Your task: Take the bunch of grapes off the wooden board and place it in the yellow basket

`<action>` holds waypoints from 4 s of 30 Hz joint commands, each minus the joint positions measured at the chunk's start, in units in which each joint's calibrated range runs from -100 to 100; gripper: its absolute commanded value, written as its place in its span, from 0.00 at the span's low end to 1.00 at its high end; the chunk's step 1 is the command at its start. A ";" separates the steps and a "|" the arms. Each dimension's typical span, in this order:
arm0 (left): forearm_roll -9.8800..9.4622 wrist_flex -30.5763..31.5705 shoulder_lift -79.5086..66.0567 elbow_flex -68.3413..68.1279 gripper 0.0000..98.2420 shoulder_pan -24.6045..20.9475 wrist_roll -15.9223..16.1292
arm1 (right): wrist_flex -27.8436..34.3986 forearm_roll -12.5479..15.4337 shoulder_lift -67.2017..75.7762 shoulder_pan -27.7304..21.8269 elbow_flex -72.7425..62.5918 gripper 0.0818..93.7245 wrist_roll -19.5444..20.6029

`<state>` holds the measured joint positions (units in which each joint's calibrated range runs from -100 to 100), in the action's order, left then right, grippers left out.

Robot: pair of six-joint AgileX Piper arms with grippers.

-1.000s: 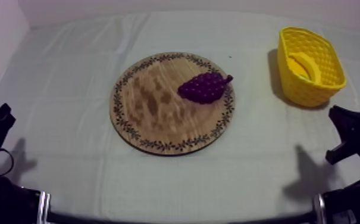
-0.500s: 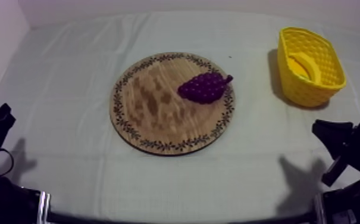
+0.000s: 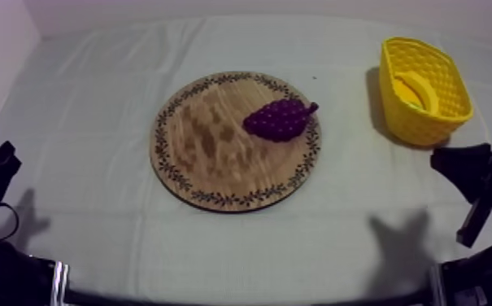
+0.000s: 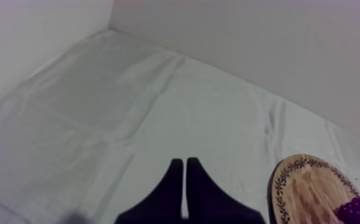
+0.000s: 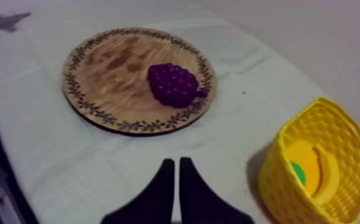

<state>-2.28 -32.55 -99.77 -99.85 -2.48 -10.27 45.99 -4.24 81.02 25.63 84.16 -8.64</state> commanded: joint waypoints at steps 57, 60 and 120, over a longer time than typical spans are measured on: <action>0.01 -0.03 0.03 -0.04 0.00 -0.01 -0.02 | 47.39 -0.76 -89.17 -1.59 -85.14 0.48 -33.18; 0.01 -0.03 0.03 -0.04 0.00 -0.01 -0.02 | 47.28 -1.26 -89.75 -1.28 -84.86 0.59 -32.09; 0.01 -0.03 0.03 -0.04 0.00 -0.01 -0.02 | 41.02 -3.52 -124.30 1.30 -95.04 0.73 -23.92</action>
<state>-2.28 -32.55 -99.77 -99.85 -2.48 -10.28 87.11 -7.77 -43.17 26.95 -11.06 -32.59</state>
